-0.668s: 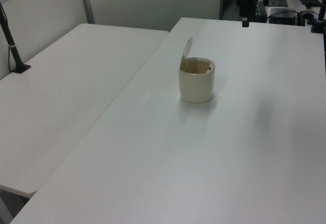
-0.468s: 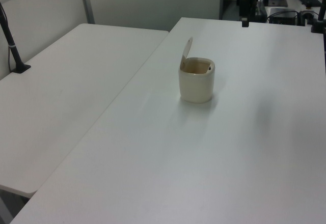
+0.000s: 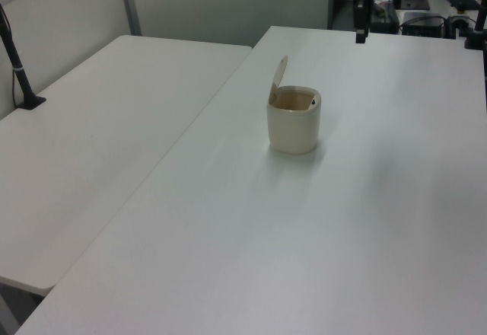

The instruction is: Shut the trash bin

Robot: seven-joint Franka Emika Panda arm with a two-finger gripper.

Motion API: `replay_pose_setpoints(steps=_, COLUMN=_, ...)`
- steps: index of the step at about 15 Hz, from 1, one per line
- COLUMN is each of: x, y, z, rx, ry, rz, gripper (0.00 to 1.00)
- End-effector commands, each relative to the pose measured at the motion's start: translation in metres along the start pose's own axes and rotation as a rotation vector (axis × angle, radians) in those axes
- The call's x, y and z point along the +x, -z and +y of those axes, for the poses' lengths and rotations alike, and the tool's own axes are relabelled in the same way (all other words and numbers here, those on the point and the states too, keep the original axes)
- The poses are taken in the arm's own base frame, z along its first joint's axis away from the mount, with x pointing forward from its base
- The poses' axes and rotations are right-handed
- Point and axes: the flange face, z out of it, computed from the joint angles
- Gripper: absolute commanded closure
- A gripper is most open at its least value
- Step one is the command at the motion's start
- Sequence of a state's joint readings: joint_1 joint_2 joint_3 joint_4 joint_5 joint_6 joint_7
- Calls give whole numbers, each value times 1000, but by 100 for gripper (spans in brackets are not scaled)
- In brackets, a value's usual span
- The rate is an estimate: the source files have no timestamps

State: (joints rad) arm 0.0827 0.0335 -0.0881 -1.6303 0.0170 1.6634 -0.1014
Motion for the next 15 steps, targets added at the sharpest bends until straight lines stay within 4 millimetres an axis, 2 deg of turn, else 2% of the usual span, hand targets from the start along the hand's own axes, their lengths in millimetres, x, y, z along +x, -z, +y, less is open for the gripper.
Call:
replay_pose_setpoints(steps=1, x=31, y=1, z=-5, rx=56, ry=6, rz=124, gripper=100)
replay_pose_setpoints(steps=7, x=102, y=-1, z=-13, rx=67, ry=-132, rz=400, gripper=100)
replay_pose_setpoints(steps=10, x=131, y=-15, z=-29, rx=62, ry=-123, rz=465, gripper=100)
replay_pose_setpoints(steps=12, x=143, y=-36, z=-46, rx=61, ry=-106, rz=468, gripper=100)
replay_pose_setpoints(steps=15, x=143, y=-46, z=-46, rx=53, ry=-97, rz=446, gripper=100)
